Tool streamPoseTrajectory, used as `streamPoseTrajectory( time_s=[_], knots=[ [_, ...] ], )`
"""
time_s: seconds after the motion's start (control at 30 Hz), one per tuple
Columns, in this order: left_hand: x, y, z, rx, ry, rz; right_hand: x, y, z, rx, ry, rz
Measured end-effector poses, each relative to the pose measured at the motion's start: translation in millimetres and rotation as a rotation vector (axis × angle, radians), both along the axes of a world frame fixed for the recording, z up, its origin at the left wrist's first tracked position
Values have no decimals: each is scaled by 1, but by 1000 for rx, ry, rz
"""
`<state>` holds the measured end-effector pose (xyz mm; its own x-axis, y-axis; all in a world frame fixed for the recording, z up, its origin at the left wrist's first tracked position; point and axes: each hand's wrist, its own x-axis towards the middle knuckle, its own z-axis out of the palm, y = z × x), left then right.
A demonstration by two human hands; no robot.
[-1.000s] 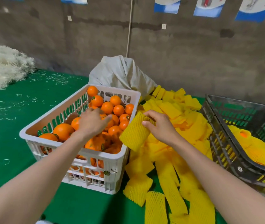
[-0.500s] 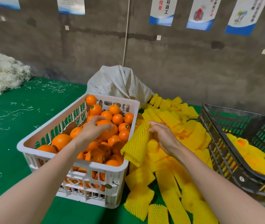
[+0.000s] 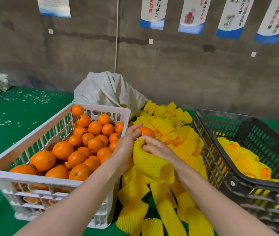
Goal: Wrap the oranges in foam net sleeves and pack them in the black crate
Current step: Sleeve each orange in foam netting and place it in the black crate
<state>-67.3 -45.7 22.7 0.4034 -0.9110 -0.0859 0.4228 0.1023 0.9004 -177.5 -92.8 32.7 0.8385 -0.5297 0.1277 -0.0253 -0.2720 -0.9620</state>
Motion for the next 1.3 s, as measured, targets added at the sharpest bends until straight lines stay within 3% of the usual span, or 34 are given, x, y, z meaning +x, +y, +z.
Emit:
streamPoseTrajectory(
  time_s=[0.2,0.27,0.33,0.47,0.6,0.7,0.9,1.07,1.3],
  knots=[
    [-18,-9,-6,-100,-336,151,-16,4,-19,-309,-118,-266],
    [-22,-11,-8,-97,-346,156,-22,3,-25,-430,-141,-414],
    [-28,-11,-10,-74,-232,104,-26,0,-25,-501,-155,-546],
    [-38,-11,-18,-106,18,-4,-34,-8,-21,-511,-180,-683],
    [-40,-10,-25,-163,-130,-140,-39,-19,-18,-340,-193,-750],
    [-42,-11,-27,-196,-168,-99,-43,-22,-17,-303,-198,-773],
    [-67,-30,-28,-182,32,76,-38,-4,-30,-364,-307,-783],
    [-64,-32,-27,-203,260,-41,-46,-13,-24,-422,-371,-719],
    [-58,-39,-26,-229,222,-61,-53,-43,-5,-288,-371,-671]
  ],
)
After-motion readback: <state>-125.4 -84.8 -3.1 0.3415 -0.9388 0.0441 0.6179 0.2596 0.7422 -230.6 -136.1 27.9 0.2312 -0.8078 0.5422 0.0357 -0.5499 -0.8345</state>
